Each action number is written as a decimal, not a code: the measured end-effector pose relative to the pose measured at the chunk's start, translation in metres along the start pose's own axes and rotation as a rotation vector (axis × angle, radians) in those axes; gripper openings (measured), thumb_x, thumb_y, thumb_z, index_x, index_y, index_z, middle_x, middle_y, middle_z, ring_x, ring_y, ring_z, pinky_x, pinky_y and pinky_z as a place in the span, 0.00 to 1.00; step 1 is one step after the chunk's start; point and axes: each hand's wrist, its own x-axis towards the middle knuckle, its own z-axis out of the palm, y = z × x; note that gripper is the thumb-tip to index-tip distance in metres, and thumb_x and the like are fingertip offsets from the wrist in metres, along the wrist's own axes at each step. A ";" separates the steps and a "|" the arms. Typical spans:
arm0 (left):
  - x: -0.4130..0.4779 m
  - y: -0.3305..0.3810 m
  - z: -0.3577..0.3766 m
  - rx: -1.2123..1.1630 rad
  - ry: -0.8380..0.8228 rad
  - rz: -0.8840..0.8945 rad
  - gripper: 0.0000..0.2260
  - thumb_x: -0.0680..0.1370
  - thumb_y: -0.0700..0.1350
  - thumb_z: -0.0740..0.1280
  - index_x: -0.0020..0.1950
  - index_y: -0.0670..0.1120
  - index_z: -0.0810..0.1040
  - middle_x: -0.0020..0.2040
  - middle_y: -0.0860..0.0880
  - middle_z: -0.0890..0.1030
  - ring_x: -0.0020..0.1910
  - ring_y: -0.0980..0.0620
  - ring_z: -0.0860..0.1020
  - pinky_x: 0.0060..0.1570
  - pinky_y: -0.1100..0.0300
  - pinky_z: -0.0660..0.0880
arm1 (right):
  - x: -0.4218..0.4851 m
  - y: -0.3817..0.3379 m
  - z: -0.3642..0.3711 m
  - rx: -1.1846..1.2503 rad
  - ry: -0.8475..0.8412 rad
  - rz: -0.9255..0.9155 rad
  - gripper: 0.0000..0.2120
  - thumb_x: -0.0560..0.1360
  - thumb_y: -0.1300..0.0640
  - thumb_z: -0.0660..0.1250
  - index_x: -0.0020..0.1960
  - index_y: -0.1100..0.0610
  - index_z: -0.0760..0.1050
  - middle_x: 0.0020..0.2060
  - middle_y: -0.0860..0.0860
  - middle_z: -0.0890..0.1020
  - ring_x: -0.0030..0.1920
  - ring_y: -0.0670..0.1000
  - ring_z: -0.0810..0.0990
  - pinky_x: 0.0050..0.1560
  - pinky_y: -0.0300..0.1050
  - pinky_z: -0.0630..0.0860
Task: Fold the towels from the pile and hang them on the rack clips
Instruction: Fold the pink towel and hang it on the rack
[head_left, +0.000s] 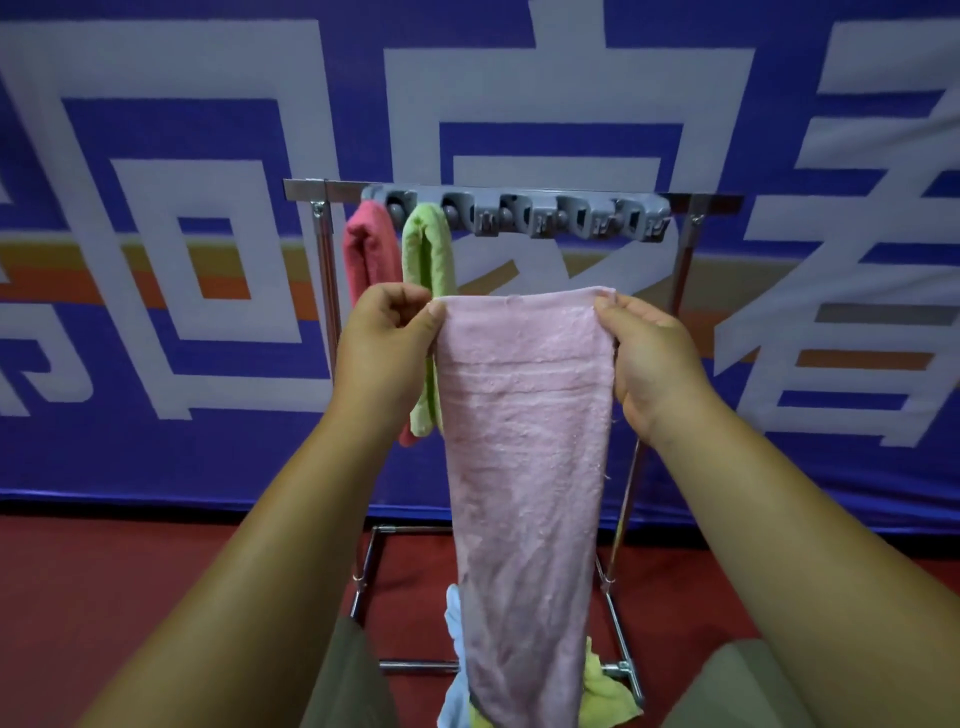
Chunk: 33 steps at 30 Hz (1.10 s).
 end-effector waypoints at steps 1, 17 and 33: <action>-0.002 0.000 0.001 0.007 -0.009 -0.012 0.06 0.83 0.45 0.73 0.59 0.48 0.82 0.51 0.47 0.86 0.46 0.54 0.84 0.55 0.51 0.85 | -0.001 0.000 -0.001 -0.008 0.007 0.008 0.07 0.86 0.60 0.68 0.56 0.56 0.86 0.50 0.57 0.90 0.52 0.57 0.89 0.65 0.62 0.83; -0.019 0.001 -0.013 0.105 0.016 0.028 0.13 0.79 0.39 0.70 0.58 0.54 0.87 0.51 0.55 0.88 0.51 0.59 0.85 0.51 0.65 0.82 | -0.020 0.019 -0.002 -0.147 -0.018 -0.004 0.13 0.84 0.50 0.72 0.53 0.60 0.87 0.51 0.60 0.90 0.57 0.65 0.89 0.65 0.69 0.82; -0.023 -0.037 -0.015 0.388 0.014 -0.013 0.13 0.82 0.38 0.67 0.60 0.49 0.87 0.48 0.51 0.87 0.35 0.56 0.82 0.26 0.69 0.75 | -0.023 0.049 0.005 -0.248 0.027 0.095 0.09 0.84 0.54 0.72 0.46 0.51 0.87 0.41 0.48 0.90 0.46 0.53 0.89 0.47 0.50 0.86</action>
